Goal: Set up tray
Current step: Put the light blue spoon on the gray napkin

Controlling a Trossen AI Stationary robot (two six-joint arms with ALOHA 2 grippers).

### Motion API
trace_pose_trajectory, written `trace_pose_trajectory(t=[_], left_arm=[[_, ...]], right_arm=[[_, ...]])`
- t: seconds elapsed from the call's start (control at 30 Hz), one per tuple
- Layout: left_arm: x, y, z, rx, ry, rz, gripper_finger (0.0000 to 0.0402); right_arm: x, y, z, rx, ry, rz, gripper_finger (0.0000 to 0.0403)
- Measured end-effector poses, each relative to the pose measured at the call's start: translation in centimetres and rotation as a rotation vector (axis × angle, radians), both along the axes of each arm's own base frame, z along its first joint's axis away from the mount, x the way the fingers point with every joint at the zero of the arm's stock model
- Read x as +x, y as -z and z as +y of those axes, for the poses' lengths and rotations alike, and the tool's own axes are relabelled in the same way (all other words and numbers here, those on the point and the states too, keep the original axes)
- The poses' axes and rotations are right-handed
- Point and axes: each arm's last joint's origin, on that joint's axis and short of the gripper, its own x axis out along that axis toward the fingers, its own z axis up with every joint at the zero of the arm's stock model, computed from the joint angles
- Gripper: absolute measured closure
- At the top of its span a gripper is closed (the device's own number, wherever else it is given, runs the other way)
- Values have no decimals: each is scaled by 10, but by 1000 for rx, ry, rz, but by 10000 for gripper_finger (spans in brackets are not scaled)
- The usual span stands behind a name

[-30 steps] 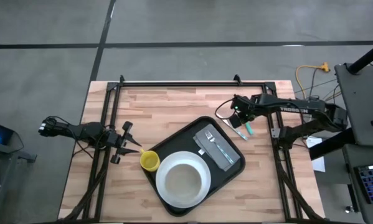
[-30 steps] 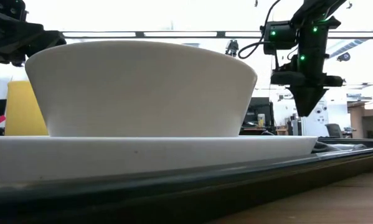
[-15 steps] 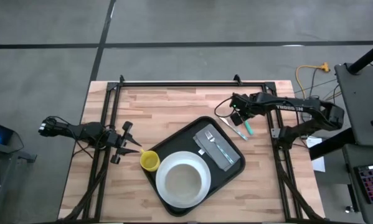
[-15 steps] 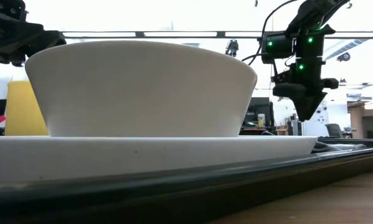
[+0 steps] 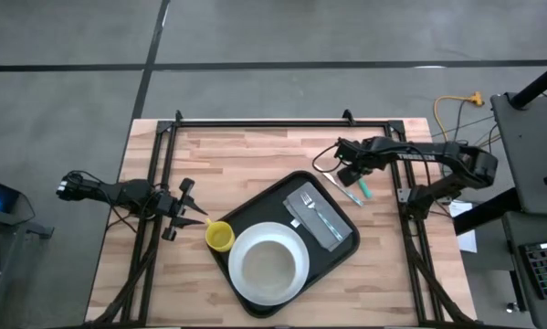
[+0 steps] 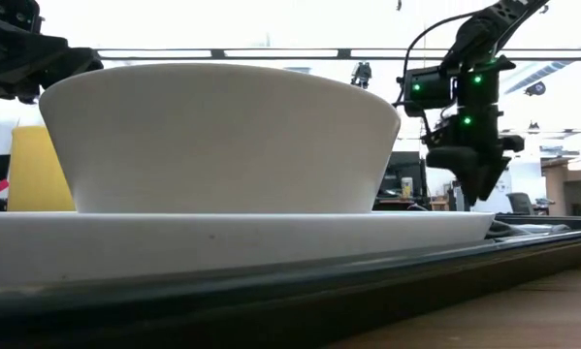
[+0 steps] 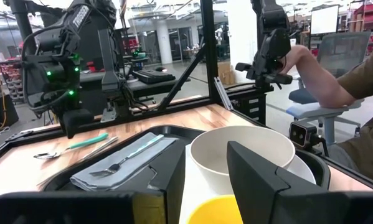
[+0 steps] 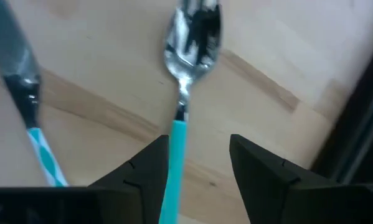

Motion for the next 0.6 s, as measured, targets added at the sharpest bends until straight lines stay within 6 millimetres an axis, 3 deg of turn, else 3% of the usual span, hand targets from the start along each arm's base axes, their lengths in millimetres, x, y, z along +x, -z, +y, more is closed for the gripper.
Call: trace_pose_trajectory(t=[0.6], left_arm=[[0, 0, 0, 0, 0, 0, 297]], right_arm=[[9, 26, -2, 99, -3, 22, 238]])
